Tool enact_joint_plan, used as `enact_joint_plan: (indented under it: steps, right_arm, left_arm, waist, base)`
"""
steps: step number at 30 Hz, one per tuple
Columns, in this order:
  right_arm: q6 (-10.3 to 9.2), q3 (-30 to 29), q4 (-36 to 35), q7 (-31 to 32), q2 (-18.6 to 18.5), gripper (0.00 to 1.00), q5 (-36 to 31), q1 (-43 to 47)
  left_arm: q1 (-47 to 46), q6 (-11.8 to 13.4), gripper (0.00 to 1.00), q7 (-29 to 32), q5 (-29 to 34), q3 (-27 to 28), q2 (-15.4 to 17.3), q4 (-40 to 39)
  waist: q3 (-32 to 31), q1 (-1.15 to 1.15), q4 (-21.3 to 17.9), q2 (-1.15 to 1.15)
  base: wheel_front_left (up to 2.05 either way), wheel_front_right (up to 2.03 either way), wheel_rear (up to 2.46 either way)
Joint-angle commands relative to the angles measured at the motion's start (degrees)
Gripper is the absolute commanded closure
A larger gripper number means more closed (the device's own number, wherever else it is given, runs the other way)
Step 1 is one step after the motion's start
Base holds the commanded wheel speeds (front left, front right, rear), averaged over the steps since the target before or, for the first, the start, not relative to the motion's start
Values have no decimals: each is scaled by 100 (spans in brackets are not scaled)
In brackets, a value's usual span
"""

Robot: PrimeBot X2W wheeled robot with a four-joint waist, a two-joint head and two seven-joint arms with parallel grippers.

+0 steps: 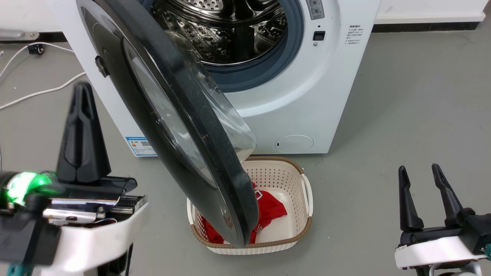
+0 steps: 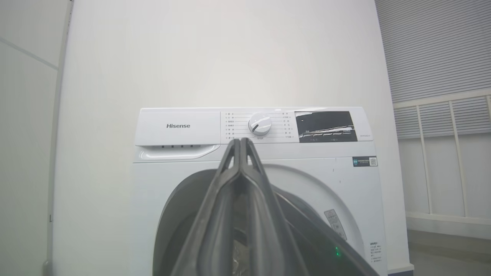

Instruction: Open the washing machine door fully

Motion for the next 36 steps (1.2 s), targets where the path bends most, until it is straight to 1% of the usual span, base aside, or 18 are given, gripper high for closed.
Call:
enact_joint_plan:
  steps: [1, 2, 3, 6, 7, 9, 14, 16, 18, 19, 26, 31, 36]
  right_arm:
    - [-4, -2, 14, -12, 17, 0, 22, -98]
    - [-4, -4, 20, -12, 16, 0, 25, -101]
    - [-4, -4, 20, -12, 16, 0, 25, -101]
    - [-4, 1, 50, -13, 16, 0, 39, -108]
    - [-4, 10, 73, -13, 16, 0, 46, -107]
    - [-4, 13, 87, -13, 16, 0, 56, -101]
    - [-4, -13, 112, -13, 16, 0, 100, -42]
    - [-4, -15, 120, -13, 16, 0, 110, -17]
    - [-4, -15, 123, -12, 16, 0, 116, -2]
    - [-4, 4, 135, -13, 16, 0, 128, 5]
    - [-4, 7, 158, -12, 16, 0, 160, -6]
    - [-4, 65, 197, -13, 16, 0, 204, -93]
    - [-4, 95, 239, -12, 15, 0, 246, -112]
  left_arm:
    - [-121, 2, 100, -14, 50, -126, -5, -264]
    - [-178, -3, 100, -14, 69, -225, -5, -453]
    - [-178, -3, 100, -14, 69, -225, -5, -453]
    - [-329, -31, 100, -13, 55, -646, -4, -863]
    - [-341, -57, 100, -13, 43, -1024, -4, -973]
    - [-291, -65, 100, -13, -10, -1415, -3, -989]
    - [32, -98, 100, -13, -154, -2400, 28, -545]
    - [217, -102, 100, -13, -175, -2771, 124, -265]
    - [387, -106, 100, -13, -239, -3028, 202, 41]
    - [581, -107, 100, -14, -278, -3178, 295, 364]
    - [949, -90, 100, 0, -356, -3263, 413, 1386]
    - [744, -66, 100, -5, -356, -3311, 341, 1959]
    - [551, 87, 100, -12, -335, -3159, 283, 2336]
  waist:
    - [-6, 0, -9, 0]
    - [-9, 0, -14, 0]
    - [-9, 0, -14, 0]
    - [-19, 0, -39, 0]
    - [-29, 0, -62, 0]
    - [-38, 0, -86, 0]
    - [-61, 0, -113, 0]
    - [-61, 0, -110, 0]
    - [-56, 0, -101, 0]
    - [-46, 0, -97, 0]
    - [18, 0, -49, 0]
    - [62, 0, -85, 0]
    - [92, 0, -176, 0]
  base:
    - [0, 0, 0]
    - [0, 0, 0]
    - [0, 0, 0]
    - [0, 0, 0]
    - [0, 0, 0]
    - [0, 0, 0]
    - [0, 0, 0]
    - [0, 0, 0]
    - [0, 0, 0]
    - [0, 0, 0]
    - [0, 0, 0]
    - [0, 0, 0]
    - [0, 0, 0]
